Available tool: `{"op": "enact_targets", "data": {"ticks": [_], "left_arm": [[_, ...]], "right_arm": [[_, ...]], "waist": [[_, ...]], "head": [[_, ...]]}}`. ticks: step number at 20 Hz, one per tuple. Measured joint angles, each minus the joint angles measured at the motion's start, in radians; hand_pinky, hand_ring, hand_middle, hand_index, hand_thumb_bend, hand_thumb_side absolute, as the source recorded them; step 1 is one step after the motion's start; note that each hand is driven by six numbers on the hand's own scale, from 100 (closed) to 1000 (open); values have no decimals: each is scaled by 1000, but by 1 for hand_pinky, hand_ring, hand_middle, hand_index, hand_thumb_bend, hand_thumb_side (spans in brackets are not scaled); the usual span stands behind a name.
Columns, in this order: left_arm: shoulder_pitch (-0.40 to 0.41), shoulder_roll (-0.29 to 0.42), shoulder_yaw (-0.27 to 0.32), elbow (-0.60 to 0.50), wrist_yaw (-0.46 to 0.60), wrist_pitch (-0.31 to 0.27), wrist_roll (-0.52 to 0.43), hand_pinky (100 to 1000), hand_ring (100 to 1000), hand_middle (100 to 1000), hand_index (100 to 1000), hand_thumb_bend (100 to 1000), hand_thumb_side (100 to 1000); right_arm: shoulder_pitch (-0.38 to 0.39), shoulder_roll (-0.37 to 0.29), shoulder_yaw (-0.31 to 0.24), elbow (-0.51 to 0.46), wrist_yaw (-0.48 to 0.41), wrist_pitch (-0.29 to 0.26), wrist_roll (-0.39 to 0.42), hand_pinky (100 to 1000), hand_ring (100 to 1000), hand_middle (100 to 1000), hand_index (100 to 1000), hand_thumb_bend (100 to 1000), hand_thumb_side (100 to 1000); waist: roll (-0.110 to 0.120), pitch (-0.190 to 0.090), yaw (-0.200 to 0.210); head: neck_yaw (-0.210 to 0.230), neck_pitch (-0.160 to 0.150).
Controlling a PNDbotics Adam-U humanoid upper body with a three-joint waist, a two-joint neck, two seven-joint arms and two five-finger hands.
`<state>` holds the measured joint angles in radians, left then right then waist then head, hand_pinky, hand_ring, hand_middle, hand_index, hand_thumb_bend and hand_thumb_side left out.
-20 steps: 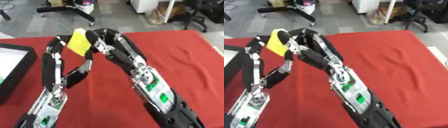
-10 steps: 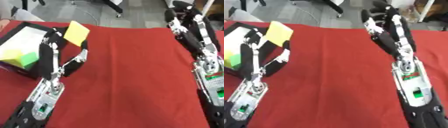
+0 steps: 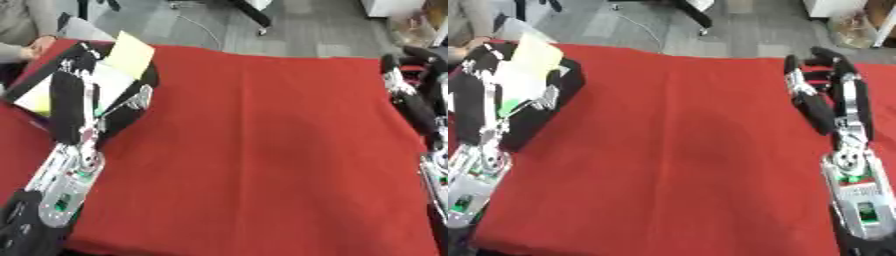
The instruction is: Pick up the objects with one hand, pass them to the other hand, and then place them into the box on the other side of the table.
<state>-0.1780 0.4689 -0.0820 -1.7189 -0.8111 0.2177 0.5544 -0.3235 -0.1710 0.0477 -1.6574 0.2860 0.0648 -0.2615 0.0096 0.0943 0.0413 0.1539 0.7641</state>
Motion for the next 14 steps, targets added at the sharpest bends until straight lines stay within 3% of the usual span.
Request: {"op": "enact_targets", "data": {"ticks": [3, 7, 10, 14], "left_arm": [[18, 76, 64, 78, 6, 49, -49, 757, 626, 598, 680, 357, 582], [-20, 164, 91, 184, 39, 115, -115, 760, 628, 600, 681, 366, 581], [-93, 191, 78, 265, 68, 165, -165, 782, 668, 652, 727, 456, 600], [-203, 195, 35, 376, 98, 234, -233, 822, 758, 765, 840, 720, 622]], "right_arm": [[17, 8, -3, 27, -1, -22, -26, 611, 657, 669, 806, 313, 620], [26, 18, -3, 48, -5, -38, -42, 609, 655, 667, 804, 311, 617], [35, 26, -2, 57, -12, -46, -44, 609, 655, 666, 803, 308, 619], [41, 32, 2, 61, -20, -55, -39, 609, 654, 665, 802, 302, 621]], "waist": [[0, 0, -14], [0, 0, -25], [0, 0, -34], [0, 0, -47]], "head": [[13, 0], [22, 0], [27, 0], [33, 0]]}}
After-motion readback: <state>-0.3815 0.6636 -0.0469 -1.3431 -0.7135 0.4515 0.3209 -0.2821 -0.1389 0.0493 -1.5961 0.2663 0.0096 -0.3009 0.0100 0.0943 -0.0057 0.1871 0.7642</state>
